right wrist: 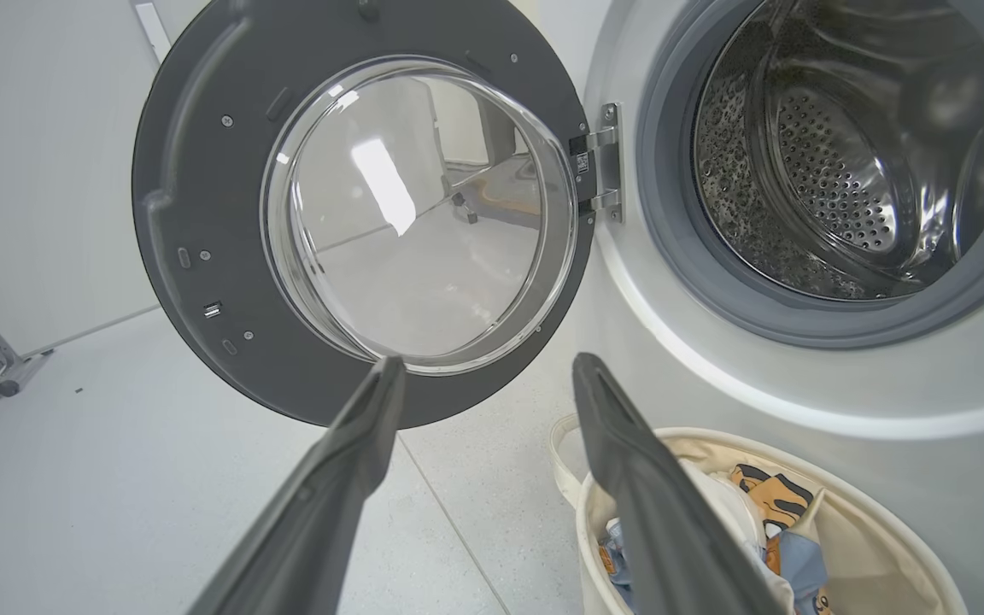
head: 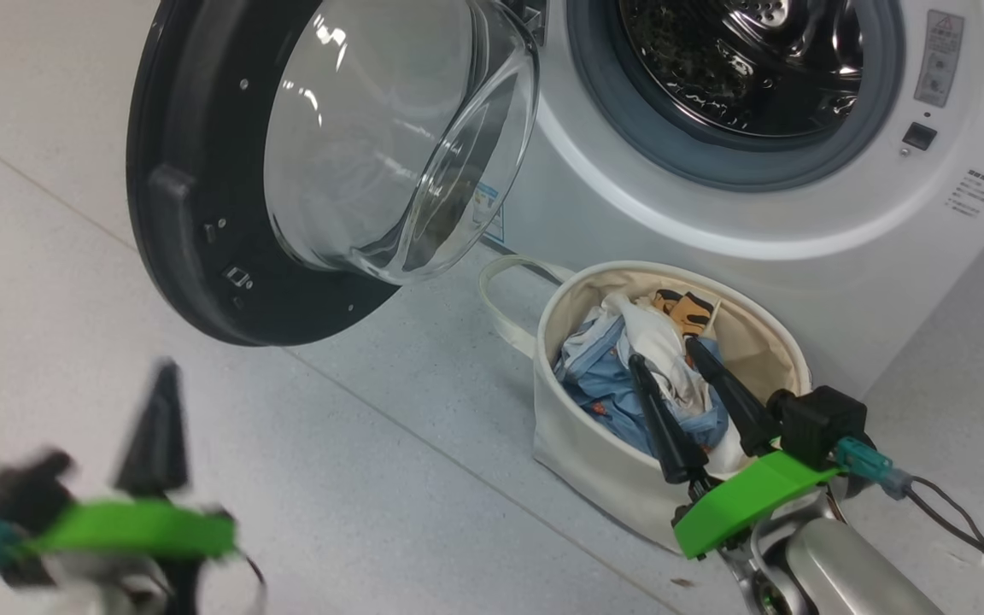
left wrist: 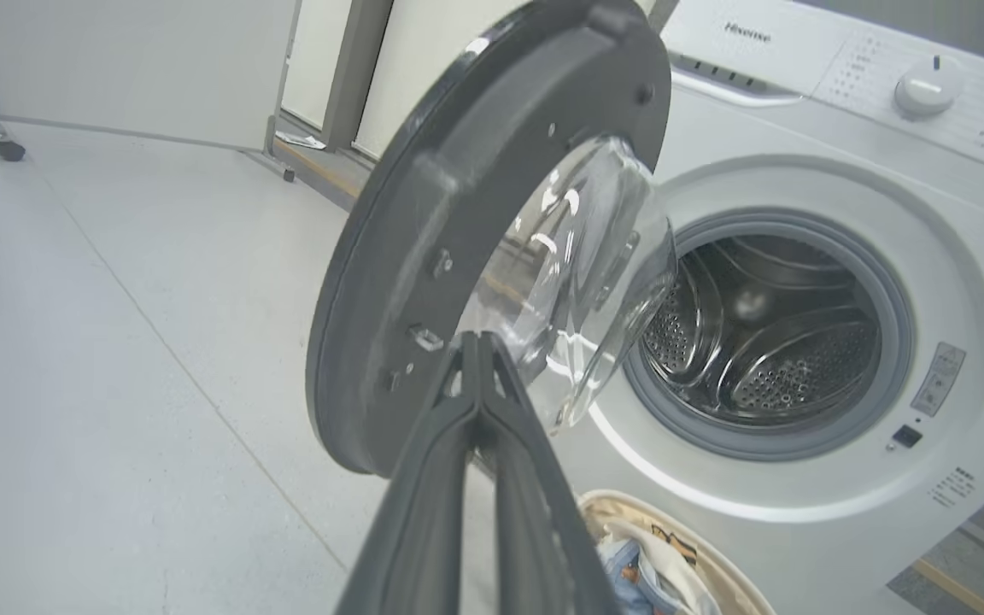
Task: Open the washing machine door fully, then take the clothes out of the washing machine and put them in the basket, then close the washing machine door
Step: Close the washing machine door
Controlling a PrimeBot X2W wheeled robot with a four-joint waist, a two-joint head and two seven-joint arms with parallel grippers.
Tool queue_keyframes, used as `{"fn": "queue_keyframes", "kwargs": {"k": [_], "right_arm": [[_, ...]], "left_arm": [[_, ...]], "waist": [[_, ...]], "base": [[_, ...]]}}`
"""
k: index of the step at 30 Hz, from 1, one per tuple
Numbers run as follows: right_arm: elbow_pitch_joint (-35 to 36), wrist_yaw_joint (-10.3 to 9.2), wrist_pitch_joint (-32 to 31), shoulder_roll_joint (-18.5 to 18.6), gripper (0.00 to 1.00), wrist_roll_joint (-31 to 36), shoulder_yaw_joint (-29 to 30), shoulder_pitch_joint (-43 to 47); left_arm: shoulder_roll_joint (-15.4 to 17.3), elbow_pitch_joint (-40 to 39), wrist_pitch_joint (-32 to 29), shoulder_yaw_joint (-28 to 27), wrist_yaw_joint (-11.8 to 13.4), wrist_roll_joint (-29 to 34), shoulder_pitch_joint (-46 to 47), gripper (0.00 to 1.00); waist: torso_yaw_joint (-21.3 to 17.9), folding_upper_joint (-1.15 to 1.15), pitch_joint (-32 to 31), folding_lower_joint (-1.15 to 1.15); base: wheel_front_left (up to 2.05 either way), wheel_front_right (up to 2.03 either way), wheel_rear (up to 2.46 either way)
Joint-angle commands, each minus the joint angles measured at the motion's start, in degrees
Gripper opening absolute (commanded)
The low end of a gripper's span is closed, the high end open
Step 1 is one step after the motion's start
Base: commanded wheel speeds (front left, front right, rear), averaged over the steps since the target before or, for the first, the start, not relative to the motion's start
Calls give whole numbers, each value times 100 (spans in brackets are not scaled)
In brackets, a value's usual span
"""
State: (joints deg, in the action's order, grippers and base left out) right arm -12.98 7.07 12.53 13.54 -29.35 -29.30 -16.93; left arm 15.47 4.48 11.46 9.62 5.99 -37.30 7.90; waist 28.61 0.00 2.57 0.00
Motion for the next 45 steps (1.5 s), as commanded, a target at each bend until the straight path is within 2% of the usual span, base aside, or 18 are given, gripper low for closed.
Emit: {"fn": "queue_keyframes", "kwargs": {"k": [1,7,11,19,31,36,45], "right_arm": [[171,42,73,-1,100,-4,-23,-17],[181,42,74,-29,100,-10,-40,0],[165,42,88,-37,100,-20,-22,21],[175,42,72,-37,100,34,110,161],[398,42,-129,27,100,176,204,167],[505,42,-224,88,100,200,212,159],[591,42,-354,168,100,198,198,203]], "left_arm": [[194,-295,-48,-379,-2,-140,511,0],[329,-239,-688,-1300,-4,-1393,1535,0],[326,426,-1140,-1832,-14,-2331,2353,0],[413,2103,-1901,-2173,-56,-3278,3643,0],[769,3916,-2545,-2517,-211,-3882,4468,0],[904,4407,-2744,-2462,-431,-3892,4576,0],[791,5150,-3114,-2210,-812,-3852,4776,0]], "waist": [[1,0,-4,0],[-9,0,-17,0],[-42,0,-43,0],[-190,0,-59,0],[-639,0,201,0],[-804,0,259,0],[-899,0,148,0]], "base": [[0,0,0],[0,0,0],[0,0,0],[0,0,0],[0,0,0],[0,0,0],[0,0,0]]}}
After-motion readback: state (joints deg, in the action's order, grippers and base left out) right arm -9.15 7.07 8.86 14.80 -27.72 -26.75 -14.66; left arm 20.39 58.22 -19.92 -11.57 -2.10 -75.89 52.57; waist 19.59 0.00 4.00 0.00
